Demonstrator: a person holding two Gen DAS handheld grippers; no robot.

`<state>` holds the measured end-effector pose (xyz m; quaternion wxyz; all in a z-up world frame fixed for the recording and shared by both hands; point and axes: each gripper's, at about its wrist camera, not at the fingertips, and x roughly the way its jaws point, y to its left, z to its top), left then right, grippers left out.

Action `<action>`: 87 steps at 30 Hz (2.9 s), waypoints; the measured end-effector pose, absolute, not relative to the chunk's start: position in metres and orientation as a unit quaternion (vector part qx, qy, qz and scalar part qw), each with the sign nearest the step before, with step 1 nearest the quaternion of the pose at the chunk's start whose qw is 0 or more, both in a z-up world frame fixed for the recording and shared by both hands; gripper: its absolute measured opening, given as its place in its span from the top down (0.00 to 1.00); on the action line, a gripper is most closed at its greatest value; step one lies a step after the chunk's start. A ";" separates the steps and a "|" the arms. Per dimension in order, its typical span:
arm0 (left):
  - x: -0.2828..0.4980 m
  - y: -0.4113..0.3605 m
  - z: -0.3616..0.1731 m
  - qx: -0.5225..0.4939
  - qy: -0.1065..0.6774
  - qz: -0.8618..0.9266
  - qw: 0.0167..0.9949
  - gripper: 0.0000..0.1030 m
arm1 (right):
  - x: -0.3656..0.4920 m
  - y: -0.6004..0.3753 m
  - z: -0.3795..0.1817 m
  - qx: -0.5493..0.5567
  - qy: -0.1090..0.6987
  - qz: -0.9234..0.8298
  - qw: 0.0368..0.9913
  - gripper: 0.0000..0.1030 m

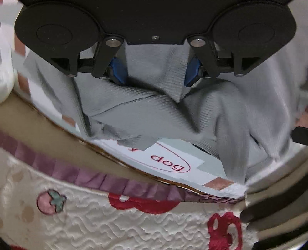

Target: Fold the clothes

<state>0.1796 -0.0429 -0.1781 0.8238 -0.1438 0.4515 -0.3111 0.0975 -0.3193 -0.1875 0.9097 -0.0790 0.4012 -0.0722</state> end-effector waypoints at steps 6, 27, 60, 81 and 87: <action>0.169 -0.043 -0.167 -0.178 0.447 -0.330 0.812 0.67 | 0.022 -0.364 -0.159 -0.037 0.381 -0.165 0.909 0.97; 0.136 -0.055 -0.177 -0.176 0.475 -0.368 0.780 0.64 | -0.077 -0.400 -0.134 0.019 0.370 -0.310 0.876 0.53; 0.120 -0.068 -0.162 -0.205 0.476 -0.446 0.730 0.60 | -0.020 -0.295 -0.145 0.201 0.399 0.126 0.886 0.95; 0.101 -0.041 -0.149 -0.125 0.445 -0.355 0.813 0.91 | -0.039 -0.304 -0.136 0.194 0.415 0.117 0.881 0.80; 0.099 -0.028 -0.161 -0.138 0.452 -0.342 0.812 0.92 | -0.039 -0.324 -0.145 0.096 0.439 -0.059 0.892 0.67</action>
